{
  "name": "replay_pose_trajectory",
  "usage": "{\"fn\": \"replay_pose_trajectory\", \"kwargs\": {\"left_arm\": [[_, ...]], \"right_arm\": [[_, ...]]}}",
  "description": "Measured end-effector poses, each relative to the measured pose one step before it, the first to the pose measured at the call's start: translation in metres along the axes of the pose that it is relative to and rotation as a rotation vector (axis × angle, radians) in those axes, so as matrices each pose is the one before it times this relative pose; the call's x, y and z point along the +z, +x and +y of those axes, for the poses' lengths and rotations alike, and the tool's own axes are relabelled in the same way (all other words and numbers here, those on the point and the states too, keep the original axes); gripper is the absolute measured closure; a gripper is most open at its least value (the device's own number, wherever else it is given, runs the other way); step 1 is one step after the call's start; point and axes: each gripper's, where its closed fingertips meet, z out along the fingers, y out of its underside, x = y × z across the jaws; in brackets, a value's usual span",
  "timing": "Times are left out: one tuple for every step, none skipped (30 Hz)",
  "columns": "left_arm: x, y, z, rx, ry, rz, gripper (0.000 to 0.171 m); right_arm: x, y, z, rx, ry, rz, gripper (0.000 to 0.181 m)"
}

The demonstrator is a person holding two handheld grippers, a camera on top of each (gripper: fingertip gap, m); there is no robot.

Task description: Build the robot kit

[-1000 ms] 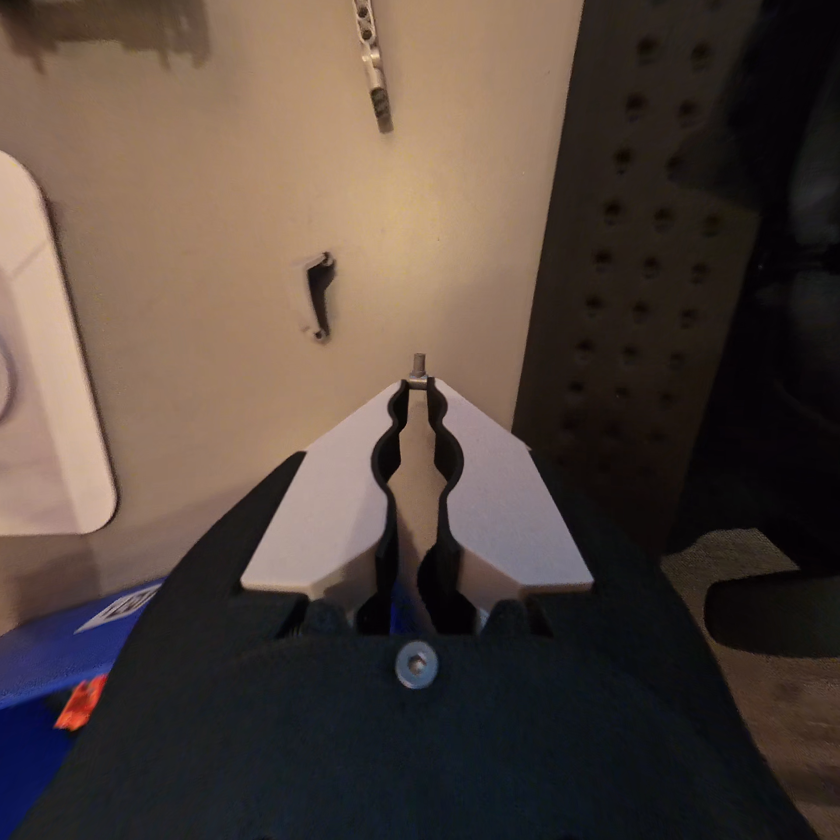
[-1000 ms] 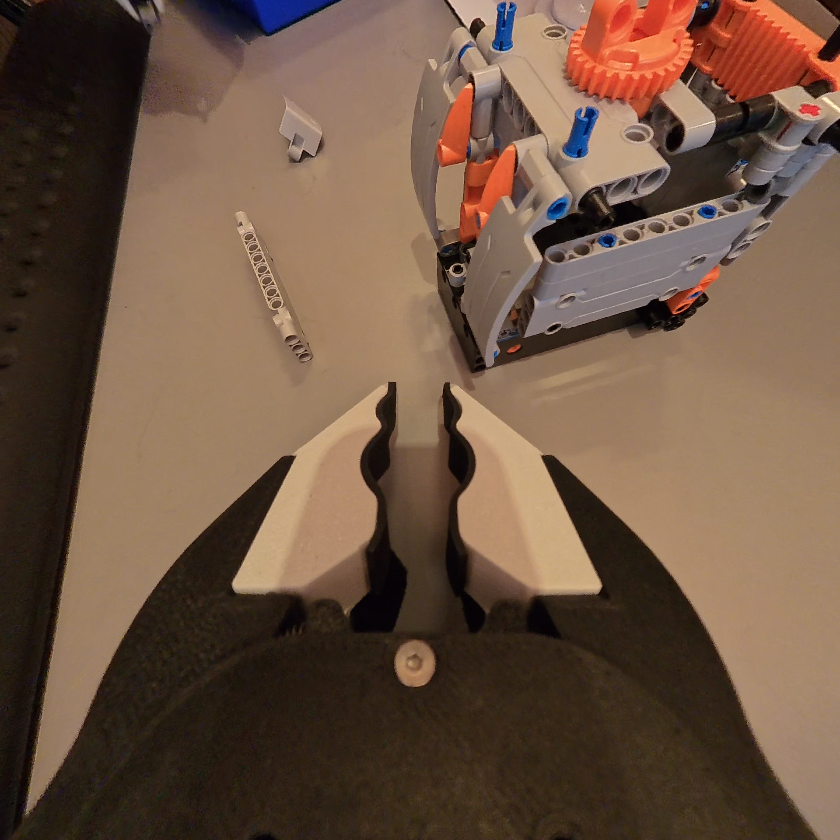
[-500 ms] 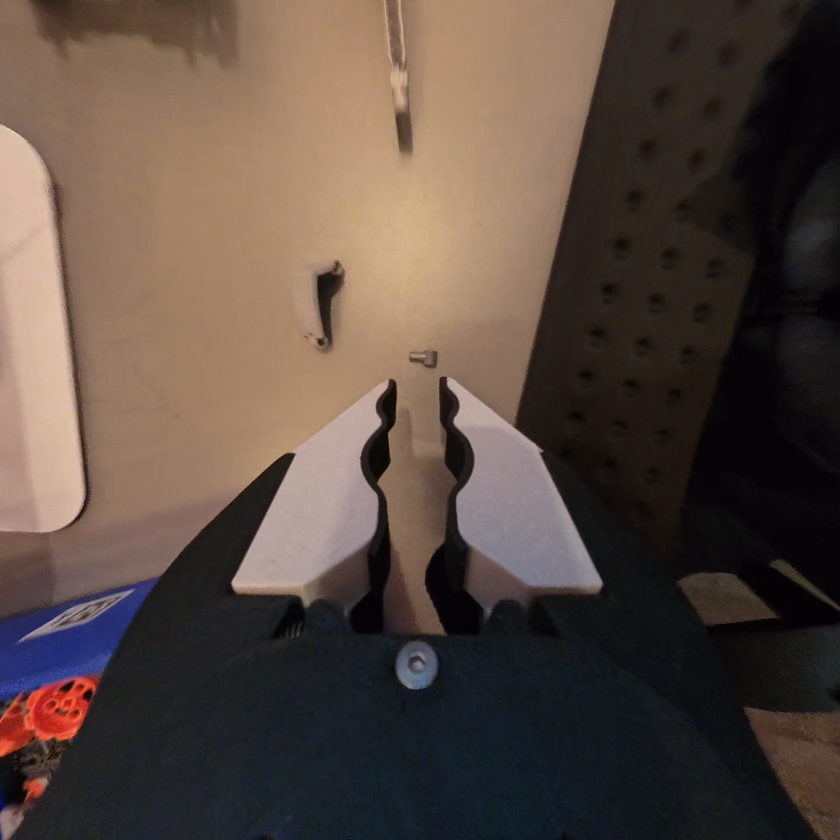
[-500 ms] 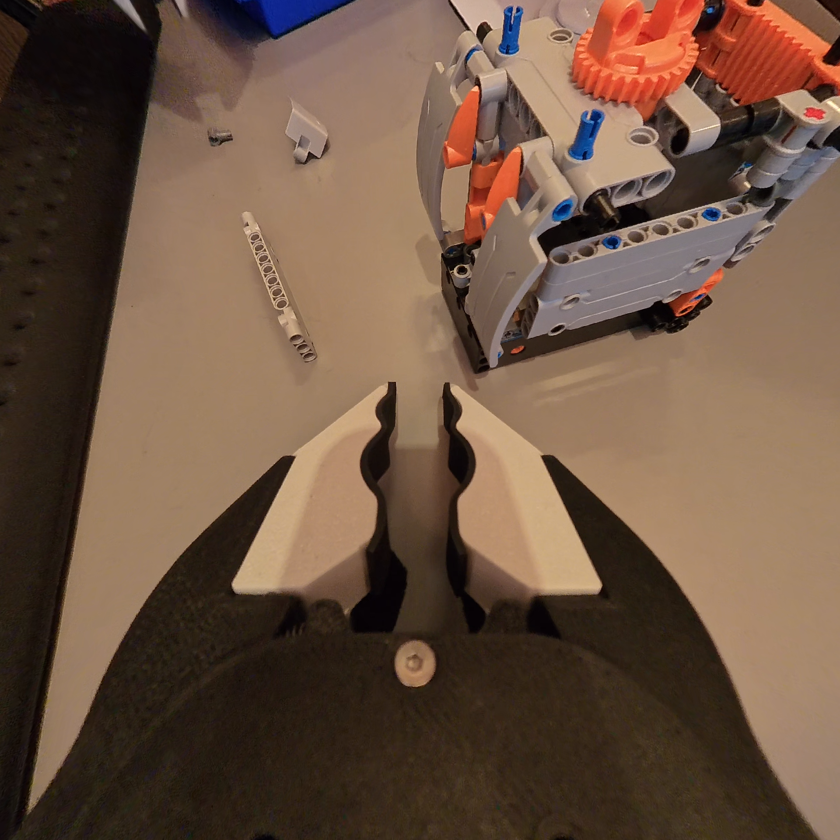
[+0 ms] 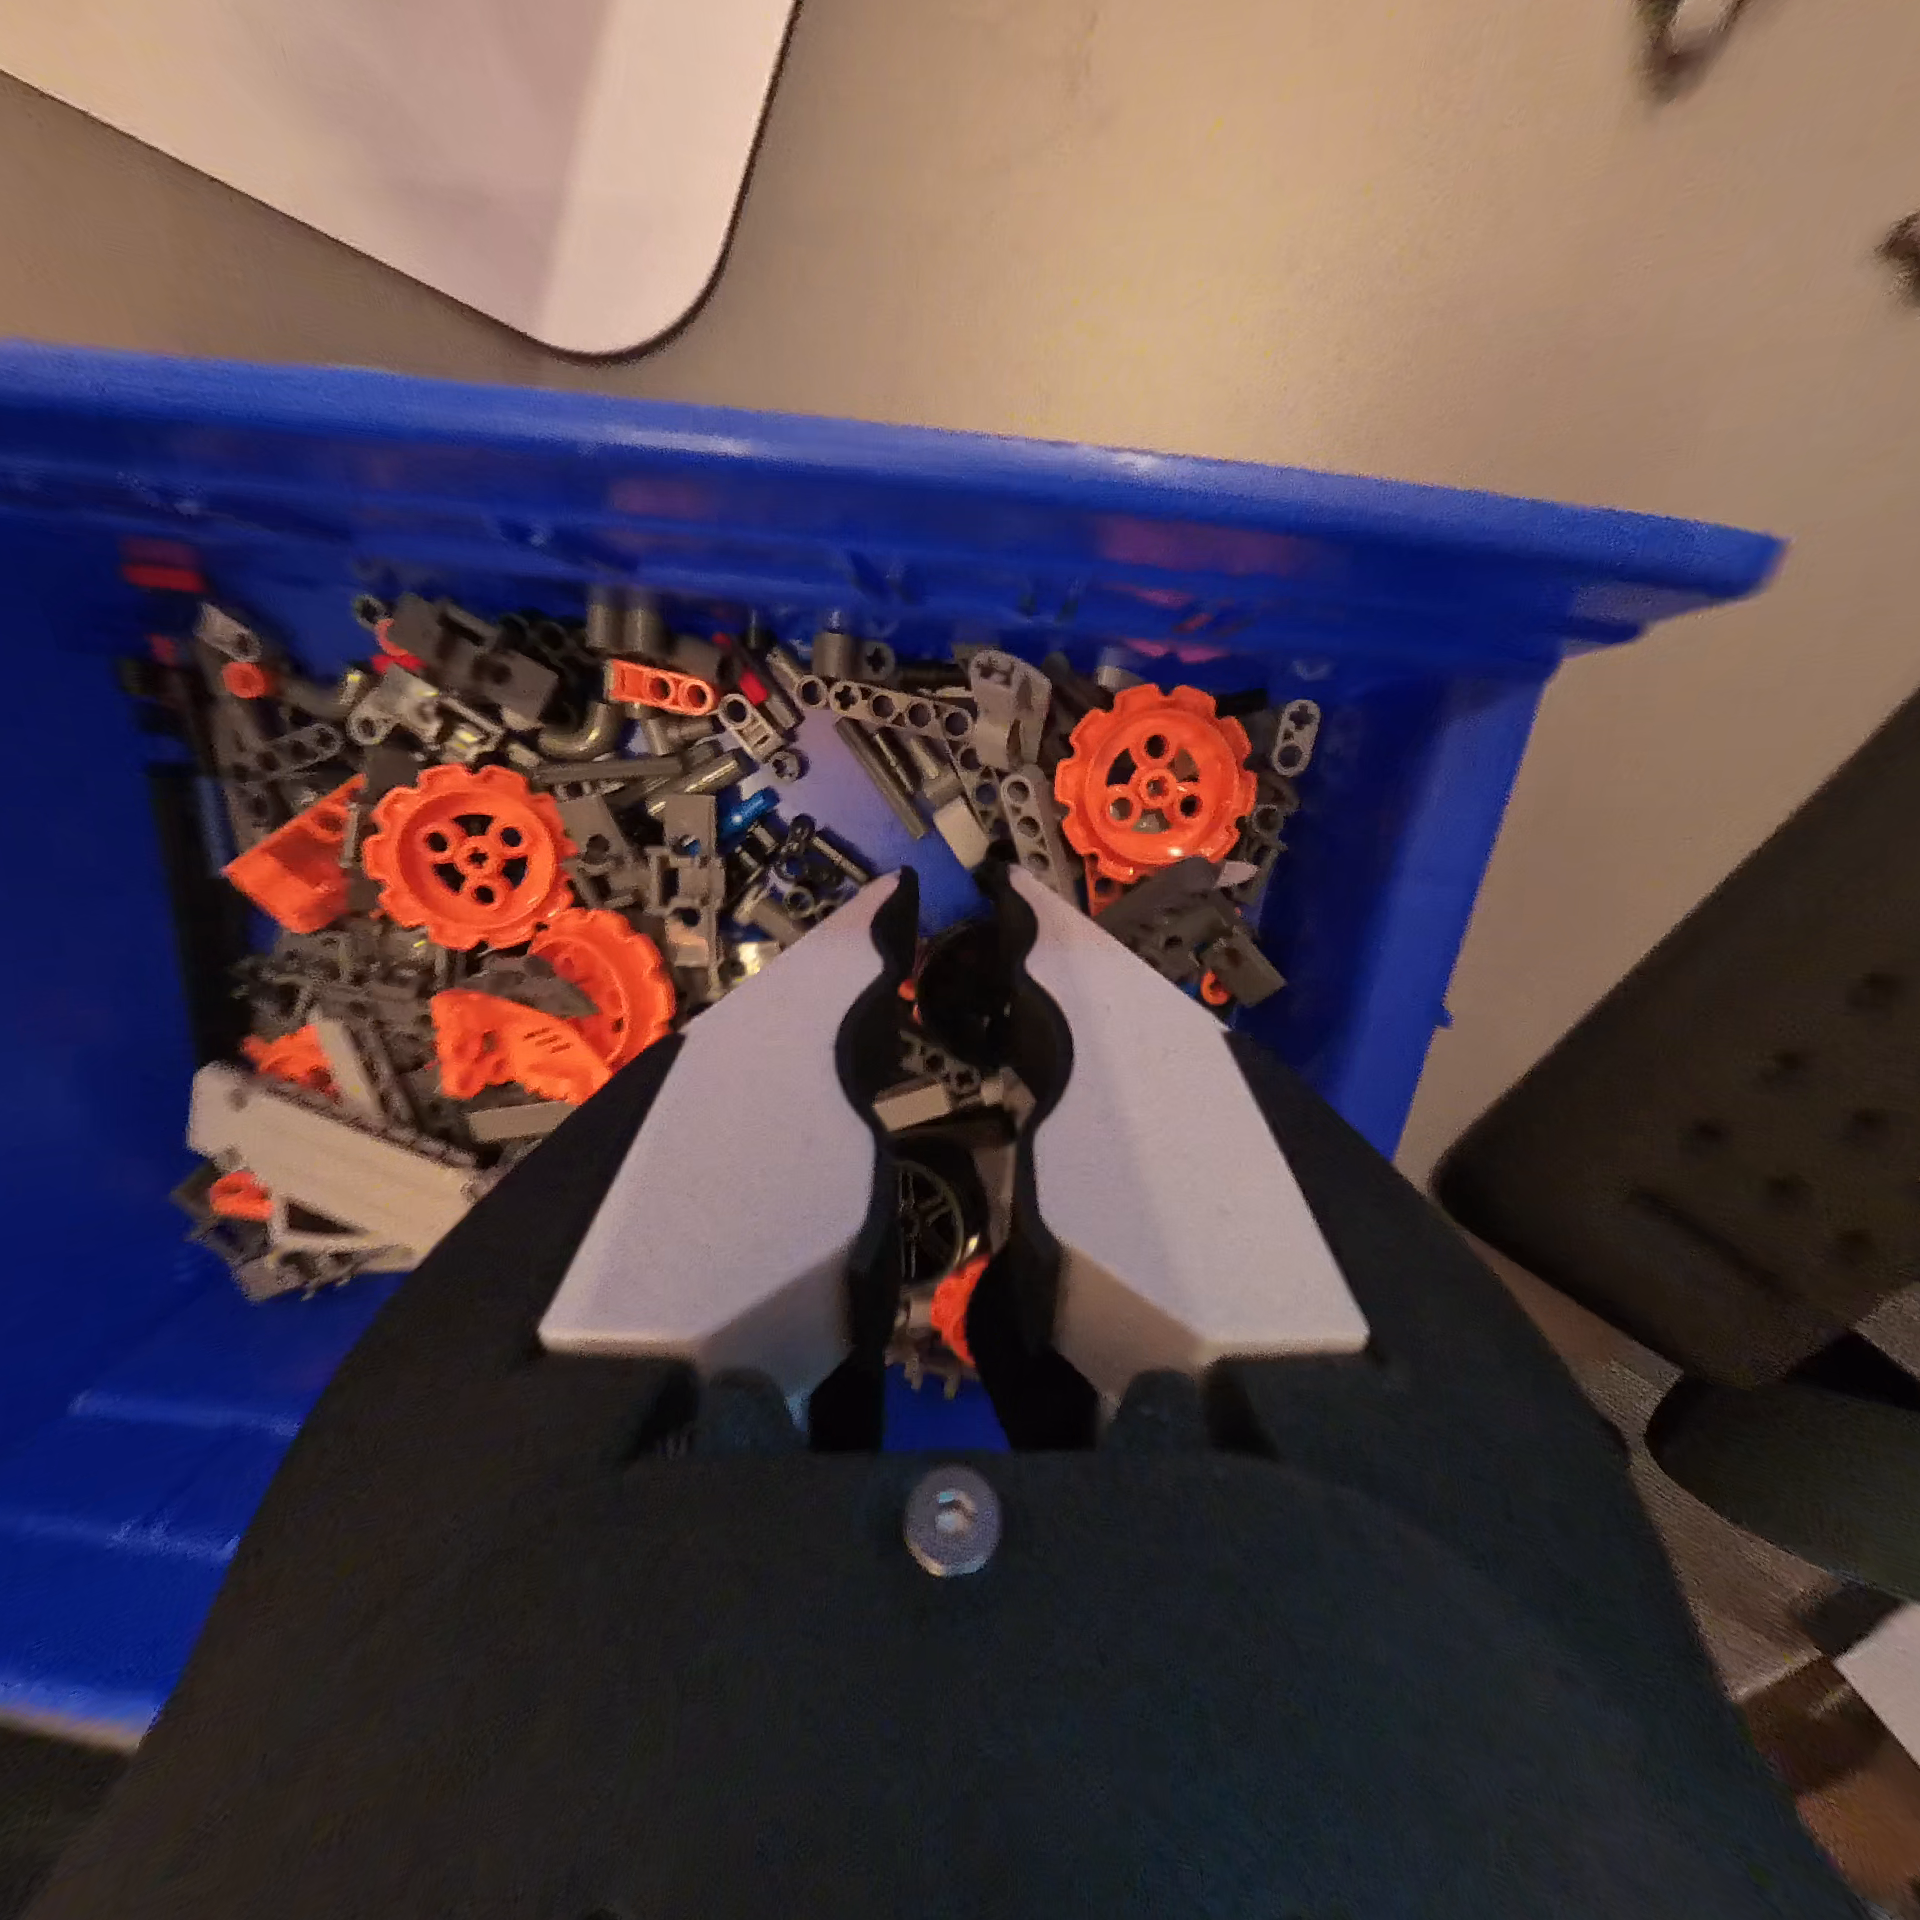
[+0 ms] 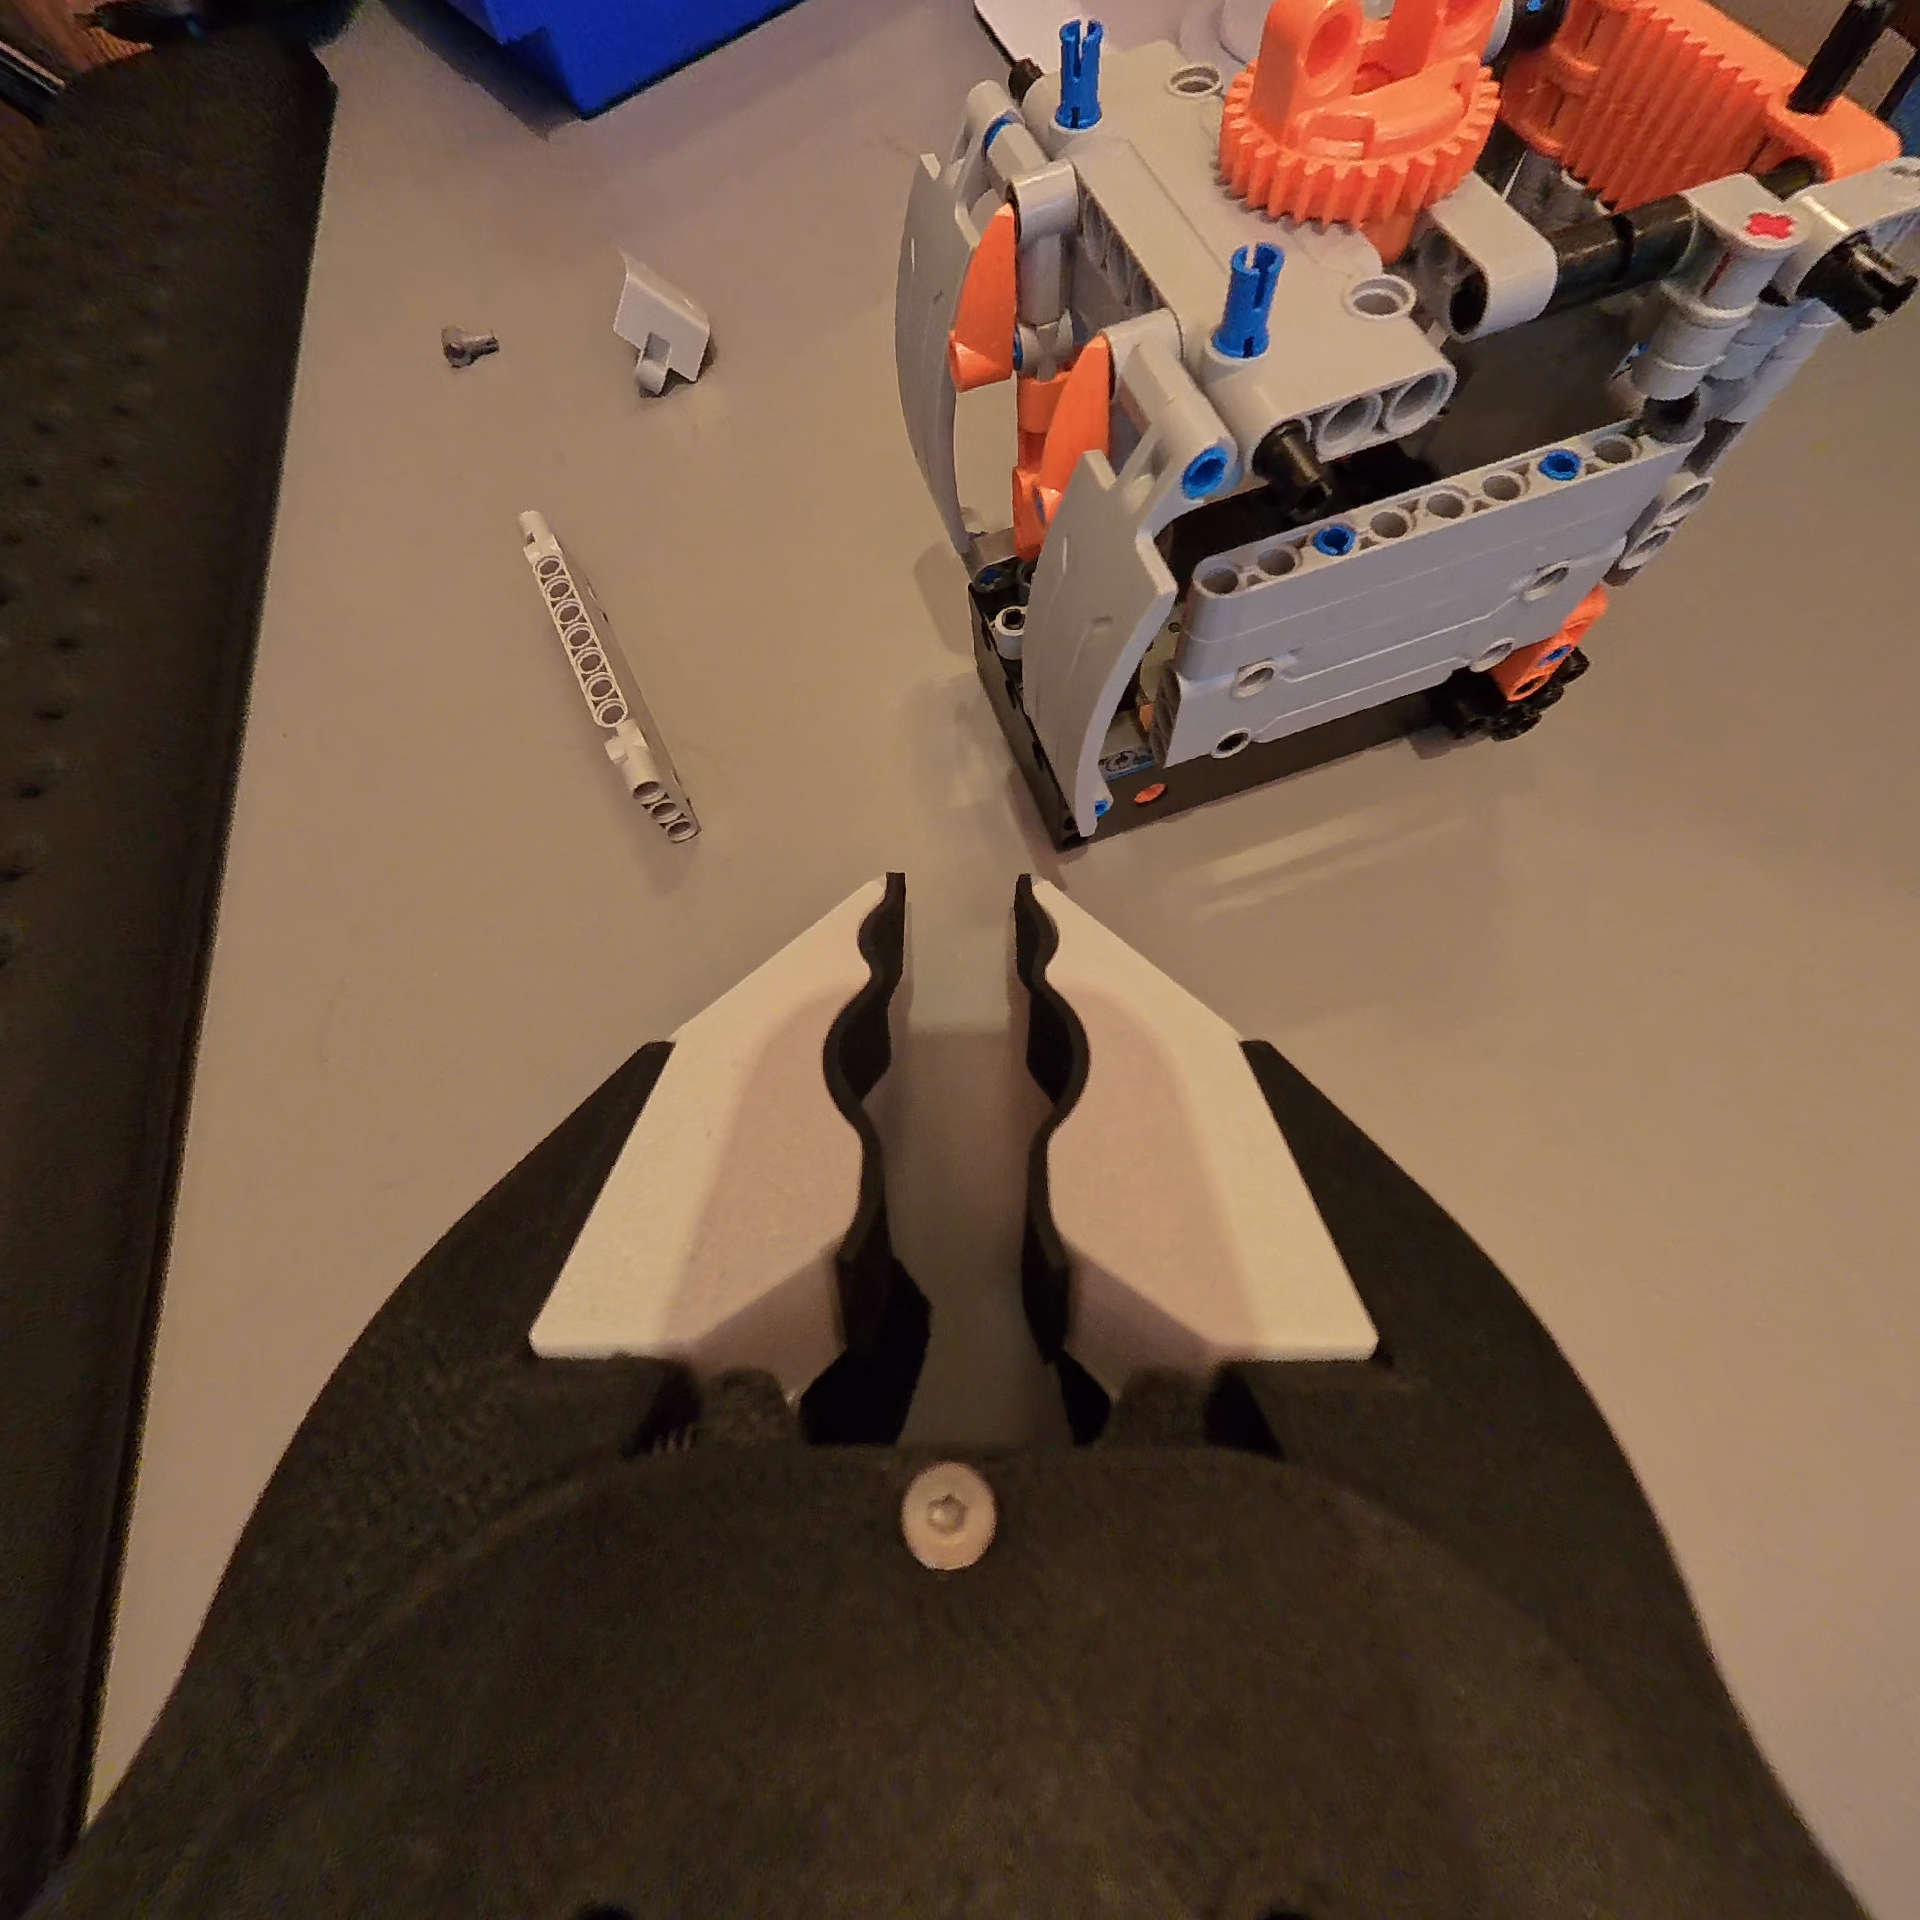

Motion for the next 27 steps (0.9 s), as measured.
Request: {"fn": "replay_pose_trajectory", "kwargs": {"left_arm": [[0.00751, 0.00382, -0.00064, -0.0032, -0.00262, 0.0294, 0.160], [0.00558, 0.00096, -0.00189, -0.0009, 0.00341, 0.0108, 0.161], [0.00382, -0.00222, -0.00135, -0.0023, 0.00083, -0.0089, 0.162], [0.00335, 0.00020, -0.00062, -0.0065, -0.00474, 0.0091, 0.162], [0.00288, -0.00040, -0.00062, -0.0102, -0.00299, 0.0063, 0.162], [0.00249, -0.00275, -0.00074, -0.0097, 0.00020, -0.0084, 0.163], [0.00216, -0.00111, 0.00082, -0.0072, -0.00702, 0.0020, 0.164], [0.00157, -0.00089, -0.00001, -0.0073, -0.00011, 0.0038, 0.164], [0.00085, -0.00098, -0.00121, -0.0125, 0.00932, 0.0035, 0.165], [0.00026, -0.00059, -0.00041, -0.0155, 0.00474, 0.0080, 0.165], [-0.00019, -0.00023, -0.00034, -0.0120, 0.00501, 0.0089, 0.165], [0.00012, -0.00123, -0.00013, -0.0070, 0.00399, 0.0007, 0.163], [0.00037, -0.00062, 0.00025, -0.0079, 0.00201, 0.0037, 0.162], [-0.00003, 0.00005, -0.00018, -0.0092, 0.00292, 0.0087, 0.161], [-0.00022, -0.00229, 0.00019, -0.0034, -0.00022, -0.0093, 0.157], [-0.00058, -0.00228, 0.00072, 0.0008, -0.00455, -0.0123, 0.155], [-0.00049, -0.00223, 0.00156, 0.0012, -0.00785, -0.0113, 0.156], [-0.00009, -0.00182, 0.00074, -0.0048, -0.00274, -0.0054, 0.156], [-0.00025, -0.00197, 0.00021, -0.0010, 0.00067, -0.0076, 0.158], [-0.00032, -0.00065, 0.00042, 0.0050, -0.00005, -0.0011, 0.160], [-0.00018, -0.00155, 0.00057, -0.0017, -0.00102, -0.0054, 0.160], [-0.00020, -0.00104, 0.00060, -0.0046, -0.00162, -0.0002, 0.161], [-0.00029, 0.00002, 0.00050, 0.0008, 0.00119, 0.0064, 0.161], [-0.00063, 0.00004, -0.00051, -0.0012, 0.00822, 0.0072, 0.161], [-0.00096, -0.00062, -0.00149, -0.0059, 0.01320, 0.0042, 0.161], [-0.00019, 0.00111, -0.00091, -0.0040, 0.00674, 0.0128, 0.162], [0.00075, 0.00113, -0.00015, 0.0031, -0.00078, 0.0088, 0.162]], "right_arm": [[0.00020, 0.00013, 0.00013, -0.0008, -0.0016, 0.0011, 0.162], [0.00009, -0.00008, 0.00016, -0.0008, -0.0009, 0.0003, 0.162], [0.00001, -0.00007, 0.00000, -0.0005, 0.0001, 0.0000, 0.162], [-0.00014, -0.00007, -0.00010, -0.0008, 0.0010, -0.0001, 0.163], [-0.00014, -0.00017, -0.00007, -0.0014, 0.0009, -0.0004, 0.162], [0.00004, -0.00034, 0.00002, -0.0022, 0.0000, -0.0007, 0.163], [0.00005, -0.00033, 0.00009, -0.0024, -0.0009, -0.0008, 0.163], [0.00011, -0.00042, 0.00020, -0.0026, -0.0011, -0.0008, 0.162], [0.00007, -0.00026, 0.00003, -0.0024, -0.0005, -0.0010, 0.163], [-0.00003, -0.00038, 0.00004, -0.0015, 0.0003, -0.0013, 0.163], [-0.00014, -0.00014, -0.00012, -0.0007, 0.0011, -0.0012, 0.163], [-0.00012, -0.00029, -0.00013, -0.0005, 0.0013, -0.0015, 0.163], [-0.00011, -0.00016, -0.00009, -0.0004, 0.0005, -0.0012, 0.163], [-0.00002, -0.00005, 0.00004, -0.0006, -0.0003, -0.0007, 0.163], [0.00013, -0.00021, 0.00009, -0.0009, -0.0005, -0.0006, 0.163], [0.00001, -0.00007, 0.00001, -0.0009, 0.0000, -0.0002, 0.163], [-0.00013, 0.00000, -0.00003, -0.0002, 0.0001, 0.0000, 0.163], [0.00000, -0.00004, -0.00001, 0.0003, 0.0000, -0.0002, 0.163], [0.00002, -0.00001, -0.00003, -0.0001, 0.0002, -0.0001, 0.163], [0.00001, 0.00000, -0.00001, -0.0001, 0.0001, -0.0001, 0.163], [-0.00001, -0.00007, 0.00003, 0.0001, -0.0002, -0.0004, 0.163], [0.00001, 0.00000, -0.00001, -0.0002, 0.0001, -0.0001, 0.163], [0.00002, -0.00007, -0.00002, -0.0005, 0.0002, 0.0000, 0.163], [0.00000, -0.00001, 0.00001, -0.0003, -0.0001, -0.0002, 0.163], [-0.00001, -0.00003, 0.00002, 0.0000, -0.0001, -0.0003, 0.163], [-0.00001, -0.00008, 0.00004, -0.0004, -0.0002, -0.0001, 0.163], [0.00011, 0.00002, 0.00009, -0.0004, -0.0005, -0.0002, 0.163]]}}
